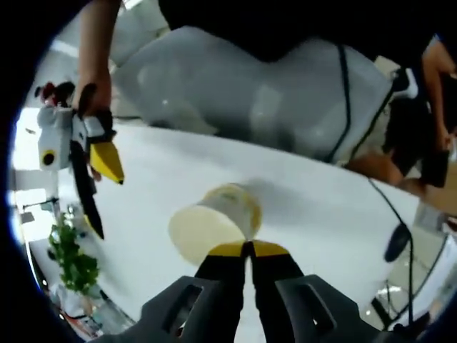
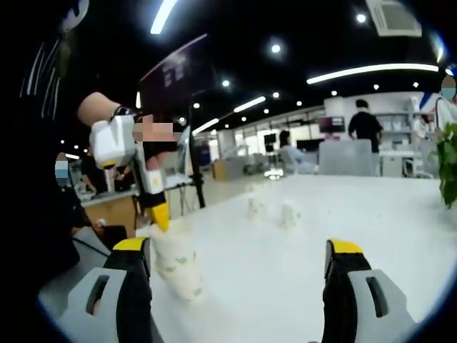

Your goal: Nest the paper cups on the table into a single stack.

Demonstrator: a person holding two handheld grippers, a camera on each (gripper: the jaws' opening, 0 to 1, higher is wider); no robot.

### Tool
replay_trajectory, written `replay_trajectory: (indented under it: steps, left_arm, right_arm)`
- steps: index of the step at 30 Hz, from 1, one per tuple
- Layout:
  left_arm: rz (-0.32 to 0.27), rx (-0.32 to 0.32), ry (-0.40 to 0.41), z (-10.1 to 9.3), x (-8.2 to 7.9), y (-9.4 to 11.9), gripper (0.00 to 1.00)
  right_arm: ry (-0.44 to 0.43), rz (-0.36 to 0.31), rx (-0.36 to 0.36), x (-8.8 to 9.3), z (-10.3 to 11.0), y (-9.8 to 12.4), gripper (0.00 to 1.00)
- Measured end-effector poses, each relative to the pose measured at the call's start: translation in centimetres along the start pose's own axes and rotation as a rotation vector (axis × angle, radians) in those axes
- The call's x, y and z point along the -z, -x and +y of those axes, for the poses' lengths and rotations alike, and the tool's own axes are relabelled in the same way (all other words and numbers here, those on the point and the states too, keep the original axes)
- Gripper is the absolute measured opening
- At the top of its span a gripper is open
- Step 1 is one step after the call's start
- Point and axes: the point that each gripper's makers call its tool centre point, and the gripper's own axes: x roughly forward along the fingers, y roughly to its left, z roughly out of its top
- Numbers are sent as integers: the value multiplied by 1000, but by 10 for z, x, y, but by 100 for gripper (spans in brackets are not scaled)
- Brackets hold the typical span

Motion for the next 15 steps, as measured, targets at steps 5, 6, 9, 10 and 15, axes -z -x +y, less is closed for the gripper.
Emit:
replay_trajectory:
  steps: [5,6,9,10,15]
  left_arm:
    - [-5,20,38,0,-1,-7,1]
    - [-8,25,39,0,-2,-10,1]
    - [-10,36,48,-2,-4,-14,1]
    - [-13,36,54,-2,-4,-15,1]
    - [-17,29,103,-1,-3,-20,4]
  right_arm:
    - [-8,-5,-1,0,-1,2,100]
    - [-11,-5,-1,0,-1,3,100]
    - [-10,-4,-3,1,-2,4,100]
    - [-11,-4,-3,1,-2,4,100]
    - [-24,-9,-1,3,-6,6,99]
